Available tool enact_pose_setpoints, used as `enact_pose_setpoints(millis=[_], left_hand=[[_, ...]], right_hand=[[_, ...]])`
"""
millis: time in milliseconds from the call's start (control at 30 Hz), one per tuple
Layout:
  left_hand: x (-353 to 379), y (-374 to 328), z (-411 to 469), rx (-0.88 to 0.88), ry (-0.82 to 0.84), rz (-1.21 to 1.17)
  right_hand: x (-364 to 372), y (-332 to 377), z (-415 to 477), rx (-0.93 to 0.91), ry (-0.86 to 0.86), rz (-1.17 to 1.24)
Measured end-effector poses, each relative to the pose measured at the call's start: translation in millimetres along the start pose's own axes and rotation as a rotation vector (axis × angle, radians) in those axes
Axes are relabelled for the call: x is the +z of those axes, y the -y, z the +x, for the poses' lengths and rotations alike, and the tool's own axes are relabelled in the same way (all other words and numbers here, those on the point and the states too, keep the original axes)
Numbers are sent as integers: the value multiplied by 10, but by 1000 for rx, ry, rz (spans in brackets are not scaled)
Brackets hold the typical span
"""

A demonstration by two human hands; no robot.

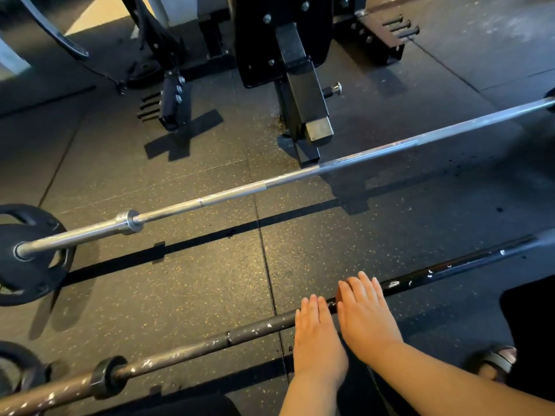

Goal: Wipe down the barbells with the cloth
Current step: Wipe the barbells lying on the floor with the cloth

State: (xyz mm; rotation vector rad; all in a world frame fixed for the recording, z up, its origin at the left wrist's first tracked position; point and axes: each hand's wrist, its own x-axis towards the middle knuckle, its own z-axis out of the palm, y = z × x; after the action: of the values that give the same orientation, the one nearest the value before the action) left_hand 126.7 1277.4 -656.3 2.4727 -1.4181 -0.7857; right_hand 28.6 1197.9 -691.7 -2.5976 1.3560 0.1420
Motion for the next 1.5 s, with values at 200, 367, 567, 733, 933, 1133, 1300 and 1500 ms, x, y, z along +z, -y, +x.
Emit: enact_pose_setpoints(millis=[200, 367, 567, 733, 933, 1133, 1300, 1500], left_hand=[[48, 1, 35, 42, 1, 4], [118, 31, 46, 60, 174, 75], [14, 6, 59, 29, 64, 53], [-17, -25, 6, 9, 33, 59], [16, 3, -15, 17, 48, 28], [24, -24, -2, -5, 48, 26], [22, -14, -16, 4, 81, 47], [6, -18, -34, 2, 64, 41]], right_hand=[[42, -145, 23, -118, -53, 9], [23, 42, -24, -71, -9, 38], [-62, -148, 16, -103, -8, 35], [-56, 21, -59, -198, 68, 32], [-187, -153, -33, 36, -28, 104], [-118, -30, -63, -189, 59, 45], [-226, -174, -72, 43, -40, 109], [-184, 44, -74, -192, 51, 141]])
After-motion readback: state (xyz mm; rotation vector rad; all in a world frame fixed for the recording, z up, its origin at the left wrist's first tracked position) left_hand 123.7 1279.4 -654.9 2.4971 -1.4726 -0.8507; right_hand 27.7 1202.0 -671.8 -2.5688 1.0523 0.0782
